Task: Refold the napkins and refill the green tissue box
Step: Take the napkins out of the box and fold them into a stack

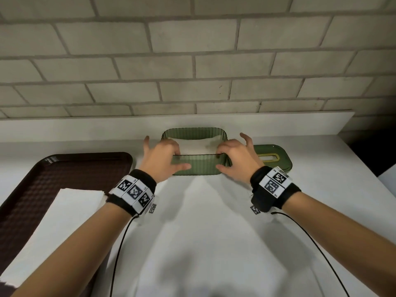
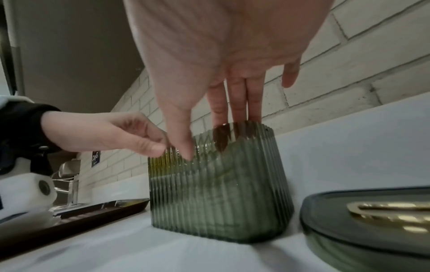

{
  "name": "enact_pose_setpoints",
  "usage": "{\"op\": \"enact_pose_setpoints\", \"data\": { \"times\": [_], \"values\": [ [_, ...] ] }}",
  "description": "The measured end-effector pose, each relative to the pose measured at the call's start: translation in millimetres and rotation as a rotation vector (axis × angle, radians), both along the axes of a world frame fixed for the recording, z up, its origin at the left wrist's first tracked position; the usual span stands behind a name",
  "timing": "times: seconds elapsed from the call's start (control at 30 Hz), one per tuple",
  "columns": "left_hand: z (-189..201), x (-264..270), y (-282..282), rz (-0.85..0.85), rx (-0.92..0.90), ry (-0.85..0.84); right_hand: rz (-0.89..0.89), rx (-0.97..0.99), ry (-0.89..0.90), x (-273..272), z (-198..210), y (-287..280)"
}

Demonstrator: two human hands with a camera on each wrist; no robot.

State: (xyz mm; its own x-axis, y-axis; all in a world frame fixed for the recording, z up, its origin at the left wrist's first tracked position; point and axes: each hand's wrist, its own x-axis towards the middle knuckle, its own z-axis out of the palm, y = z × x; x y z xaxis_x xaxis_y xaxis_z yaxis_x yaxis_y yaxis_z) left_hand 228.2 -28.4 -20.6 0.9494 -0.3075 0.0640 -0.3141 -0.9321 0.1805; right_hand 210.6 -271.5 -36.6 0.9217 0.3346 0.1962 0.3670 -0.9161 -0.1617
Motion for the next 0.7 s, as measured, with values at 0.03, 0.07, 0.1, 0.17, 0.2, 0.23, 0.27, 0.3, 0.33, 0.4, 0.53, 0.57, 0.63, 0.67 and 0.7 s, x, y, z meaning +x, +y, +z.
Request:
{"op": "enact_pose_setpoints", "data": {
  "times": [0.03, 0.07, 0.1, 0.17, 0.2, 0.23, 0.27, 0.3, 0.33, 0.4, 0.53, 0.57, 0.63, 0.67, 0.7],
  "values": [
    [-1, -3, 2, -0.013, -0.017, -0.001, 0.022, 0.025, -0.018, -3, -2, -2],
    [-2, -8, 5, -0.024, -0.040, -0.010, 0.044, 0.049, -0.047, -8, -4, -4],
    [-2, -13, 7, -0.033, -0.065, -0.028, 0.064, 0.070, -0.078, -13, -5, -6],
    [-4, -25, 12, -0.045, -0.097, -0.064, 0.098, 0.103, -0.135, -25, -7, -8],
    [-5, -32, 15, -0.052, -0.103, -0.073, 0.110, 0.114, -0.149, -32, -7, -9],
    [-7, -39, 18, -0.062, -0.104, -0.076, 0.123, 0.119, -0.156, -40, -7, -10],
    [-8, -48, 21, -0.074, -0.105, -0.079, 0.138, 0.124, -0.163, -47, -7, -12],
    [-10, -56, 25, -0.089, -0.106, -0.083, 0.154, 0.130, -0.168, -55, -7, -13],
    [-12, -65, 28, -0.105, -0.111, -0.087, 0.171, 0.132, -0.170, -63, -7, -13],
    [-15, -83, 35, -0.148, -0.123, -0.097, 0.205, 0.130, -0.166, -79, -7, -14],
    [-22, -113, 49, -0.238, -0.124, -0.098, 0.276, 0.116, -0.117, -106, -1, -17],
    [-23, -120, 52, -0.249, -0.134, -0.087, 0.287, 0.109, -0.101, -113, 0, -17],
    [-25, -131, 57, -0.266, -0.143, -0.074, 0.306, 0.104, -0.063, -125, 2, -16],
    [-24, -135, 58, -0.280, -0.134, -0.067, 0.321, 0.094, -0.038, -130, 3, -15],
    [-22, -138, 60, -0.299, -0.113, -0.048, 0.340, 0.077, -0.007, -134, 5, -15]
  ]
}}
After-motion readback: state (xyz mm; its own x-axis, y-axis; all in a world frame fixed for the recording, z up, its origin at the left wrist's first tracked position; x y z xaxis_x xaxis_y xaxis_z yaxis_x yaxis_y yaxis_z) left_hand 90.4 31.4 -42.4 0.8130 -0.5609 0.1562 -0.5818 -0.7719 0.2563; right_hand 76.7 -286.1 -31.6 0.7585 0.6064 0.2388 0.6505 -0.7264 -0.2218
